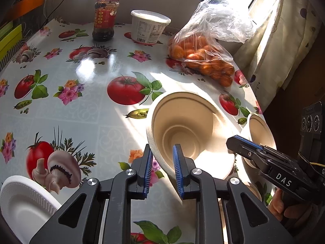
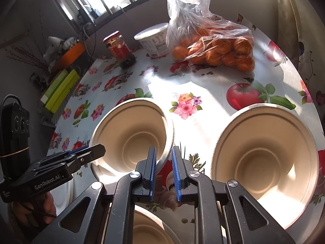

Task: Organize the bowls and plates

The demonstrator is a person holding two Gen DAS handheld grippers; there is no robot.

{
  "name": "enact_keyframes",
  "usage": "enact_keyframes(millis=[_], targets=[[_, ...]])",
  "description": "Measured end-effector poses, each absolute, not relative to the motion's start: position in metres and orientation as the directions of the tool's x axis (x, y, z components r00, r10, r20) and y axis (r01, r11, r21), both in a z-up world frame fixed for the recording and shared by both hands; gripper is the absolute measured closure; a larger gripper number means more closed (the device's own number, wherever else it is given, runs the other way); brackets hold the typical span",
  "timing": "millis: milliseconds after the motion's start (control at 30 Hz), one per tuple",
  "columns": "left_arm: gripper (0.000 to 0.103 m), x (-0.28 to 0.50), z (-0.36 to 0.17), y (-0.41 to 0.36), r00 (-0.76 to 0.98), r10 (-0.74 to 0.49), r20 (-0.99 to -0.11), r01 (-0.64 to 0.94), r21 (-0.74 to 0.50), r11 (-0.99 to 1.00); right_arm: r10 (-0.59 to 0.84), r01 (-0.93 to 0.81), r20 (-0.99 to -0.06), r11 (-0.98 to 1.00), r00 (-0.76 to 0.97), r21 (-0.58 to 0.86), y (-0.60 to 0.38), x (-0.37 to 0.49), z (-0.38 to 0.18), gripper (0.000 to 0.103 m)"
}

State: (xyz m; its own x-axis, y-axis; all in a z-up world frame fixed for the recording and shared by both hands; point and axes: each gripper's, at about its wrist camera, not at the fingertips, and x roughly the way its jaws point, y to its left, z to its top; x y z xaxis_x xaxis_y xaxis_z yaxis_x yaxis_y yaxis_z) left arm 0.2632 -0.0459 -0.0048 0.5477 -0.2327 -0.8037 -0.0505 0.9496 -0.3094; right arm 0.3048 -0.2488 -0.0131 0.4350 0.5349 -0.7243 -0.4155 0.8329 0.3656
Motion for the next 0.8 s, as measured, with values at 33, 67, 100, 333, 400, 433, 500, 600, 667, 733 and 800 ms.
enact_keyframes(millis=[33,67,100,333,400,433,500,600,667,733,800], targets=[[0.082,0.263,-0.005,-0.046,0.549,-0.234,-0.802,-0.05,-0.311,0.949,0.536,-0.414,-0.724,0.833,0.434,0.368,-0.249,0.305,-0.013,0.087],[0.082,0.263,-0.005,-0.045,0.549,-0.234,-0.802,-0.051,-0.312,0.949,0.536,-0.413,-0.724,0.832,0.433,0.369,-0.249,0.304,-0.013,0.087],[0.082,0.263,-0.004,-0.045,0.552,-0.235,-0.8,-0.052,-0.314,0.948,0.535,-0.413,-0.725,0.833,0.434,0.368,-0.249,0.304,-0.013,0.087],[0.082,0.258,0.002,-0.043,0.56,-0.24,-0.793,-0.049,-0.321,0.946,0.543,-0.411,-0.708,0.831,0.452,0.375,-0.251,0.297,-0.004,0.087],[0.082,0.255,0.006,-0.045,0.566,-0.244,-0.788,-0.041,-0.322,0.946,0.541,-0.41,-0.704,0.833,0.46,0.372,-0.253,0.294,0.0,0.087],[0.082,0.254,0.008,-0.045,0.57,-0.245,-0.784,-0.036,-0.322,0.946,0.541,-0.409,-0.702,0.833,0.464,0.372,-0.254,0.291,0.002,0.087],[0.082,0.25,0.013,-0.046,0.578,-0.254,-0.776,-0.024,-0.327,0.945,0.54,-0.406,-0.697,0.835,0.472,0.371,-0.256,0.287,0.006,0.087],[0.082,0.245,0.019,-0.049,0.581,-0.266,-0.77,-0.009,-0.332,0.943,0.547,-0.401,-0.685,0.832,0.481,0.383,-0.262,0.28,0.011,0.087],[0.082,0.241,0.022,-0.051,0.582,-0.271,-0.767,0.002,-0.332,0.943,0.551,-0.399,-0.675,0.831,0.491,0.388,-0.266,0.274,0.015,0.087],[0.082,0.236,0.024,-0.054,0.584,-0.282,-0.762,0.016,-0.336,0.942,0.55,-0.394,-0.667,0.833,0.503,0.39,-0.27,0.267,0.02,0.087],[0.082,0.23,0.028,-0.057,0.584,-0.292,-0.758,0.029,-0.34,0.94,0.549,-0.389,-0.661,0.834,0.512,0.392,-0.275,0.26,0.023,0.087]])
